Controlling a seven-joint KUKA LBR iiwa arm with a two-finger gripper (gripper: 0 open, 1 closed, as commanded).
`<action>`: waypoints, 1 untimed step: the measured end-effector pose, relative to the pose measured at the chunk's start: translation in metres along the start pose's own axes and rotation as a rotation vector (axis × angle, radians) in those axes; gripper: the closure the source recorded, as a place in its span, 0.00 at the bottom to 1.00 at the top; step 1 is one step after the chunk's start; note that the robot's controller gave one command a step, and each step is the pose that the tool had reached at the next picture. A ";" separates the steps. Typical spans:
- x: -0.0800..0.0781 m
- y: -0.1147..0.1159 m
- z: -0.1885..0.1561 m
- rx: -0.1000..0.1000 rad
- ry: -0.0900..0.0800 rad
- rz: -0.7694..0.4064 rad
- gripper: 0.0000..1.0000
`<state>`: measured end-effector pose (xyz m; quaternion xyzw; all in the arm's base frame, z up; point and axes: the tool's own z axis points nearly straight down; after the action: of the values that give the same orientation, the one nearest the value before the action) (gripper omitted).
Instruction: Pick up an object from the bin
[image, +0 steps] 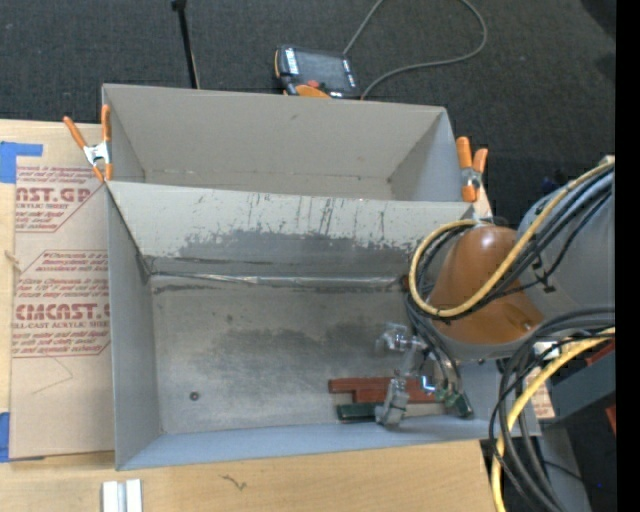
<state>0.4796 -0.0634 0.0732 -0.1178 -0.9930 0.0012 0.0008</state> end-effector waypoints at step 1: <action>0.000 0.004 -0.002 -0.003 -0.002 -0.007 1.00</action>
Offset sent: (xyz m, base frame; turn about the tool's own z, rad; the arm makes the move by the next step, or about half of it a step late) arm 0.0000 0.0000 0.0000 0.0000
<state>0.4809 -0.0597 0.0756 -0.1145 -0.9934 -0.0002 -0.0001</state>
